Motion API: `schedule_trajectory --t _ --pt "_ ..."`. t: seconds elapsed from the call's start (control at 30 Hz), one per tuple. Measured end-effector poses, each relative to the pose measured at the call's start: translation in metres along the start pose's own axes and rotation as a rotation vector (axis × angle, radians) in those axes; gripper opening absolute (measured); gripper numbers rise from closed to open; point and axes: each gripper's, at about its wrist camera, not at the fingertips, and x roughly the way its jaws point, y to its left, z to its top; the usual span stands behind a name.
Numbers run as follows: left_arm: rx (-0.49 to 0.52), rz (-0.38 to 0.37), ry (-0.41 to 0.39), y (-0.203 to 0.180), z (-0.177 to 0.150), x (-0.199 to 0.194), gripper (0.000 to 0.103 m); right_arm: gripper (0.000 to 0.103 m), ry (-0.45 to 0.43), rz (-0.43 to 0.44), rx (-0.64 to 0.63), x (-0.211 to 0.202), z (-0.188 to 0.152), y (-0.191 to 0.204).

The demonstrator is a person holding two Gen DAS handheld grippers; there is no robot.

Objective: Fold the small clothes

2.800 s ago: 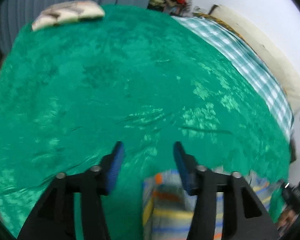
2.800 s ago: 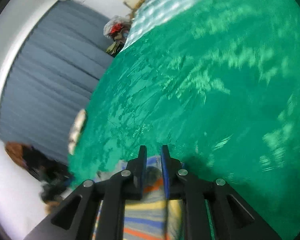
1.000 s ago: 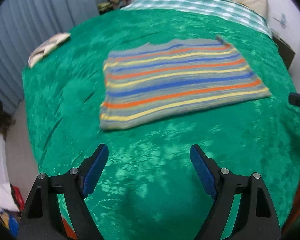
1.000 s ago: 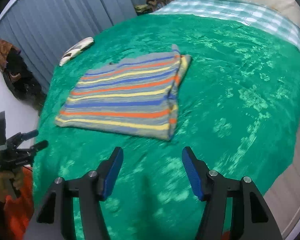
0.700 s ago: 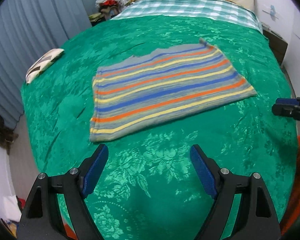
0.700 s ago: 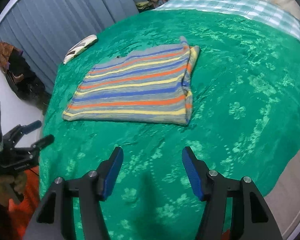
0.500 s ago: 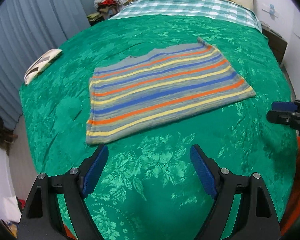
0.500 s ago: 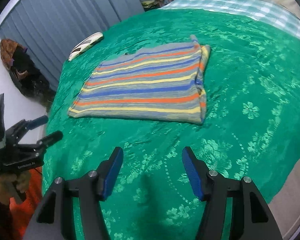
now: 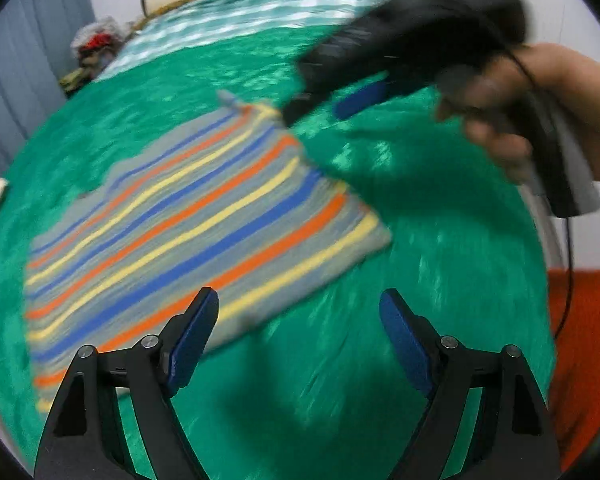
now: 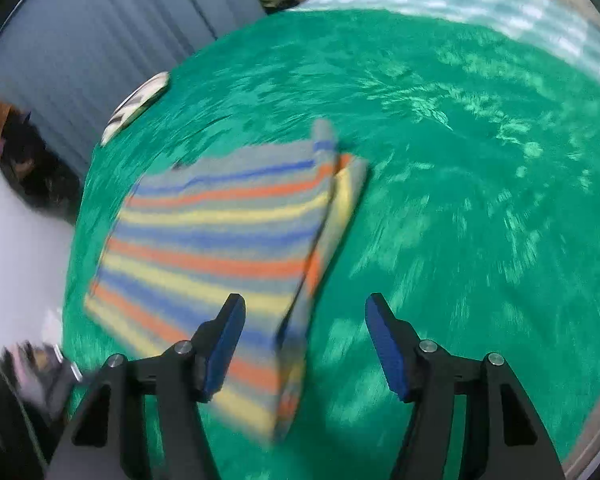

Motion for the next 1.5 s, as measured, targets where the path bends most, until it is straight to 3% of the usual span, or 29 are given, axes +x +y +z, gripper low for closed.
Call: schedule_trajectory --t 0.07,0.23,0.27,0.33,0.37,0.4,0.47,0.57,0.7,0.87,0.97,1.1,1.33,1.43,1.47,1.5 --pt "0.005 -0.047 -0.004 -0.003 0.010 0.015 0.083 0.063 0.048 0.060 0.053 0.022 0.021 -0.015" --pt "0.044 -0.063 0.013 -0.011 0.018 0.044 0.079 0.063 0.081 0.112 0.113 0.065 0.058 -0.032" --pt "0.035 -0.076 0.002 -0.012 0.020 0.047 0.073 0.063 0.080 0.119 0.132 0.072 0.063 -0.035" --pt "0.025 -0.094 -0.009 -0.014 0.024 0.047 0.042 0.061 0.056 0.146 0.184 0.081 0.073 -0.040" --pt "0.026 -0.089 -0.009 -0.016 0.026 0.048 0.014 0.041 0.052 0.154 0.198 0.084 0.078 -0.042" --pt "0.018 -0.057 -0.012 -0.015 0.028 0.047 0.010 0.009 0.055 0.139 0.191 0.087 0.082 -0.040" --pt "-0.052 -0.078 -0.033 -0.003 0.028 0.038 0.009 0.009 0.054 0.106 0.176 0.087 0.086 -0.033" --pt "-0.176 -0.080 -0.114 0.030 0.018 -0.002 0.009 0.009 0.000 0.089 0.141 0.069 0.090 -0.014" --pt "-0.376 -0.060 -0.196 0.097 -0.015 -0.066 0.009 0.009 -0.054 0.130 0.057 0.048 0.107 0.041" --pt "-0.566 0.023 -0.195 0.174 -0.070 -0.100 0.009 0.009 -0.033 0.240 -0.035 0.070 0.126 0.138" --pt "-0.652 0.067 -0.171 0.206 -0.098 -0.102 0.009 0.009 -0.001 0.288 -0.091 0.102 0.129 0.201" --pt "-0.735 0.090 -0.125 0.236 -0.125 -0.089 0.009 0.009 0.037 0.299 -0.148 0.144 0.123 0.254" --pt "-0.805 0.106 -0.059 0.249 -0.156 -0.071 0.011 0.009 0.103 0.295 -0.153 0.212 0.111 0.284" --pt "-0.824 0.133 -0.009 0.256 -0.159 -0.066 0.037 0.026 0.102 0.400 -0.099 0.229 0.103 0.286" --pt "-0.838 0.155 -0.005 0.259 -0.162 -0.071 0.052 0.041 0.100 0.444 -0.063 0.230 0.103 0.283" --pt "-0.851 0.164 -0.016 0.263 -0.165 -0.078 0.057 0.050 0.089 0.487 -0.023 0.227 0.102 0.278"
